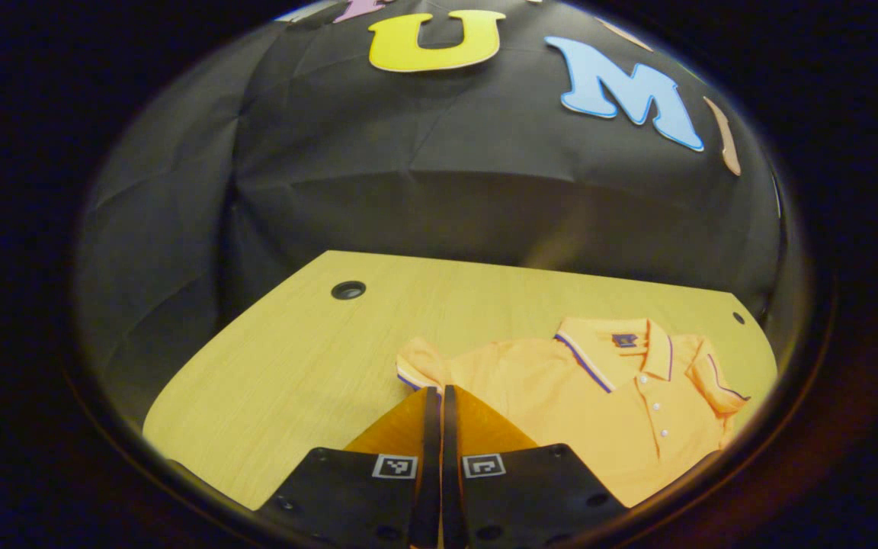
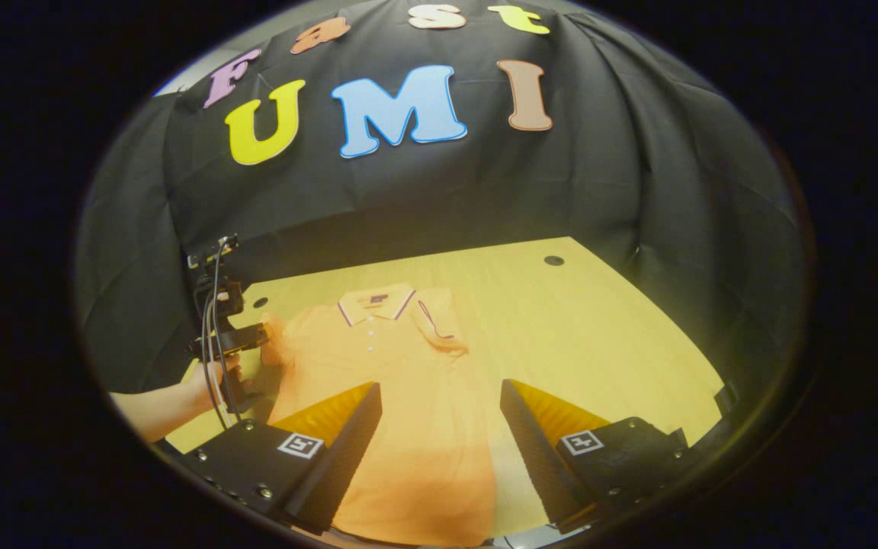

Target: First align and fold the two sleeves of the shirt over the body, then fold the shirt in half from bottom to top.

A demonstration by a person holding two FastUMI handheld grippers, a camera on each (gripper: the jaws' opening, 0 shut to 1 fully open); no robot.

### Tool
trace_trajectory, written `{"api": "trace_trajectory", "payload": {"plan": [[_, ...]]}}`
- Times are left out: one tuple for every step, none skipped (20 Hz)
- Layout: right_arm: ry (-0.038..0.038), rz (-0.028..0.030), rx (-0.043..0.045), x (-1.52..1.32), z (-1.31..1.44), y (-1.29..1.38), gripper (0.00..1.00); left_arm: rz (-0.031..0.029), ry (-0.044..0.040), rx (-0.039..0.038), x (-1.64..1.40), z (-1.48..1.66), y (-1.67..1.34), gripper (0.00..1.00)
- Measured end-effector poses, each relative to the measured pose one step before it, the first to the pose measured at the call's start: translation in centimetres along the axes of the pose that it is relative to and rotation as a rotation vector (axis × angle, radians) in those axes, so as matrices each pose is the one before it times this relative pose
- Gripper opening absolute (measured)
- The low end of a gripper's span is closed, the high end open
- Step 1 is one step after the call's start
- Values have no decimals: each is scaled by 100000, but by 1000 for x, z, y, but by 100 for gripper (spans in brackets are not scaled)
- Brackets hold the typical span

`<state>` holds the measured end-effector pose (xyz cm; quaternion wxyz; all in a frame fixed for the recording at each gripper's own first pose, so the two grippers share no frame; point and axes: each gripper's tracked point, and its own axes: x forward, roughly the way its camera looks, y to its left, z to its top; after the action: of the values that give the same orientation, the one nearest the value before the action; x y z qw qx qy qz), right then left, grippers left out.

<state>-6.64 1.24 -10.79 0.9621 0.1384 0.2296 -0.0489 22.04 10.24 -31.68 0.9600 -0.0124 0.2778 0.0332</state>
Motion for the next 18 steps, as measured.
{"api": "trace_trajectory", "payload": {"plan": [[2, 120, -28, 134, -1, 110, 98, -1737, -540, 938, -216, 281, -964, 8], [-151, -45, -466, 64, 13, 113, 98, -1624, -479, 854, -216, 279, -857, 8], [-1, -85, -576, -1, 86, -12, 97, -1866, -304, 960, -198, 201, -944, 8], [118, -17, -335, 7, -70, 85, 97, -1897, -316, 1012, -97, 79, -1060, 7], [74, 0, -141, 40, 11, 66, 97, -1996, -173, 1049, -81, 103, -1015, 7], [97, -95, -67, 29, -71, -23, 97, -1955, -165, 1089, -44, -28, -1103, 7], [299, -146, 13, 26, 20, -75, 97, -1705, 250, 1445, 111, -96, -958, 8], [288, -144, 155, 65, -86, -22, 97, -1577, 654, 1511, 75, -310, -937, 7], [87, -197, 261, -24, 39, -133, 97, -1670, 671, 1263, 99, -252, -895, 8], [63, -288, 310, 36, -48, -44, 97, -1449, 459, 1294, 57, -266, -803, 7], [206, -359, 340, 46, -19, -107, 97, -1500, 922, 1534, 68, -357, -622, 7], [285, -504, 256, -98, -118, -121, 97, -1582, 1098, 1570, 209, -446, -665, 7], [312, -672, 221, -26, -169, -74, 97, -1536, 760, 1419, 195, -381, -671, 7], [527, -601, 210, -84, -300, -30, 97, -936, 761, 1604, 251, -396, -429, 7], [555, -756, 414, -142, -295, -99, 97, -383, 856, 1379, 151, -398, -203, 8], [813, -709, 567, -72, -415, -9, 97, -449, 683, 575, 233, -299, -168, 8], [655, -840, 730, -118, -341, -87, 97, -1183, 1105, -342, 251, -290, -306, 7], [826, -952, 678, -63, -492, -18, 97, -974, 960, -457, -53, -435, -304, 10]]}}
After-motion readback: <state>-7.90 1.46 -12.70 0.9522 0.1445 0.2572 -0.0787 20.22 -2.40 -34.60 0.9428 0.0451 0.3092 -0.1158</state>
